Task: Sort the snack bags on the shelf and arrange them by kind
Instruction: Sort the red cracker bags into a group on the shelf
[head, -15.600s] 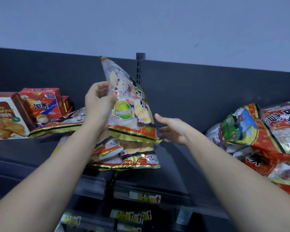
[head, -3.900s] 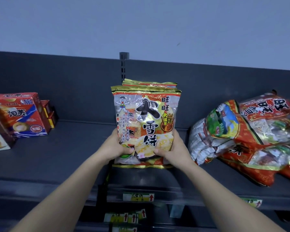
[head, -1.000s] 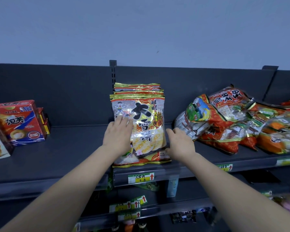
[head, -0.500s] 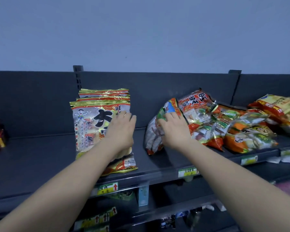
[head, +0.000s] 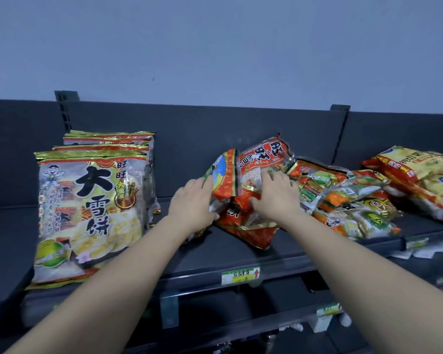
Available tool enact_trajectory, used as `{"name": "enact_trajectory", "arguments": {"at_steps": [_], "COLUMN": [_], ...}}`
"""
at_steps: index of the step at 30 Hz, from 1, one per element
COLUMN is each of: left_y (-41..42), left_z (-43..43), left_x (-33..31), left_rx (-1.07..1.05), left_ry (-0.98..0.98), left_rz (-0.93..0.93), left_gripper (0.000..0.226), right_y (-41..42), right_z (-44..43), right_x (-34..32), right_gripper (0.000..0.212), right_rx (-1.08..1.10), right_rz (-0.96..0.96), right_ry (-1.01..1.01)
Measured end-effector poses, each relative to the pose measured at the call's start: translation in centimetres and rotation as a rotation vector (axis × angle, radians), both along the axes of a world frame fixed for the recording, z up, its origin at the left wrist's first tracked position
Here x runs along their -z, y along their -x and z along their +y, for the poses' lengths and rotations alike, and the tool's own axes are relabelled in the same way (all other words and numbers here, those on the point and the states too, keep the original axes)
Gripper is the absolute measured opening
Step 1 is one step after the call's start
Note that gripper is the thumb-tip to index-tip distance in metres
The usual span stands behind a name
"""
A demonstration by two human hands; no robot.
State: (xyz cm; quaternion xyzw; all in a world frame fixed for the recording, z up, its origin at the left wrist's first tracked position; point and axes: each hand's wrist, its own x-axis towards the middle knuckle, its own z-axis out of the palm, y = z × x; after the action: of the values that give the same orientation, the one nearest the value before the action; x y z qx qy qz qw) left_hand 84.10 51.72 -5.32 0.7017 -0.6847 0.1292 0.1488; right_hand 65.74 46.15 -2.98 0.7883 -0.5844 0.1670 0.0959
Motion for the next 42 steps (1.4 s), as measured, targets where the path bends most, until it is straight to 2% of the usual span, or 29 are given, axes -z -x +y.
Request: {"name": "enact_trajectory", "arguments": {"at_steps": [4, 6, 8, 10, 12, 15, 17, 19, 21, 25, 28, 29, 32, 34, 36, 37, 38, 40, 42], "left_y": [0.7, 0.8, 0.5, -0.2, -1.5, -3.8, -4.7, -4.8, -4.8, -4.7, -4.1, -3.6, -2.5, -2.5, -2.8, -3.0, -3.2, -3.3, -3.4], "left_z": [-2.6, -4.0, -5.5, -6.6, -7.6, -8.7, -8.8, -8.8, -8.8, -8.4, -8.1, -7.9, -8.0, -7.9, -7.3, -7.0, -6.8, -6.5, -6.2], "left_x": [0.4, 0.6, 0.7, -0.2, -1.6, -3.5, -4.1, -4.2, -4.1, -4.2, -4.5, -4.8, -5.9, -6.5, -7.2, -7.4, -7.5, -7.4, -7.1], "left_rx": [-0.003, -0.007, -0.001, -0.028, -0.072, -0.076, -0.078, -0.104, -0.111, -0.047, -0.024, -0.02, -0.066, -0.129, -0.137, -0.141, -0.161, -0.248, -0.371], "left_ry": [-0.019, 0.018, 0.127, 0.239, 0.329, 0.394, 0.421, 0.447, 0.461, 0.444, 0.556, 0.593, 0.631, 0.68, 0.761, 0.788, 0.782, 0.724, 0.712], "left_rz": [0.208, 0.296, 0.306, 0.395, 0.576, 0.972, 1.125, 1.2, 1.258, 1.146, 0.93, 0.859, 0.733, 0.839, 1.142, 1.234, 1.233, 1.049, 0.691], "left_gripper": [0.117, 0.116, 0.085, 0.051, 0.033, 0.015, 0.019, 0.024, 0.028, 0.024, 0.045, 0.042, 0.015, 0.016, 0.025, 0.028, 0.03, 0.031, 0.04], "right_y": [0.7, 0.5, -0.1, -0.5, -0.8, -0.8, -0.9, -1.0, -1.3, -1.8, -1.8, -1.9, -2.1, -1.9, -1.3, -1.1, -1.1, -1.5, -2.2], "right_z": [-2.9, -4.1, -5.5, -7.0, -8.6, -10.8, -12.0, -12.8, -13.1, -13.5, -13.5, -13.3, -13.3, -13.6, -14.3, -14.6, -14.8, -15.0, -14.9], "right_x": [0.7, 0.5, 0.2, -0.5, -1.4, -2.3, -2.8, -3.2, -3.5, -3.8, -4.3, -4.6, -5.1, -5.2, -5.1, -5.0, -4.8, -4.3, -3.4], "right_gripper": [0.069, 0.075, 0.082, 0.089, 0.096, 0.097, 0.084, 0.056, 0.04, 0.024, 0.021, 0.021, 0.023, 0.02, 0.02, 0.022, 0.024, 0.026, 0.03], "right_rx": [0.064, 0.097, 0.128, 0.171, 0.231, 0.323, 0.35, 0.304, 0.236, 0.173, 0.108, 0.08, -0.05, -0.19, -0.285, -0.319, -0.343, -0.37, -0.396], "right_rz": [-0.125, -0.173, -0.167, -0.193, -0.244, -0.256, -0.272, -0.314, -0.399, -0.513, -0.484, -0.455, -0.296, -0.247, -0.32, -0.373, -0.403, -0.398, -0.38], "right_ry": [0.105, 0.126, 0.137, 0.142, 0.129, 0.071, 0.023, -0.049, -0.115, -0.106, -0.028, 0.023, 0.275, 0.496, 0.655, 0.703, 0.714, 0.659, 0.565]}}
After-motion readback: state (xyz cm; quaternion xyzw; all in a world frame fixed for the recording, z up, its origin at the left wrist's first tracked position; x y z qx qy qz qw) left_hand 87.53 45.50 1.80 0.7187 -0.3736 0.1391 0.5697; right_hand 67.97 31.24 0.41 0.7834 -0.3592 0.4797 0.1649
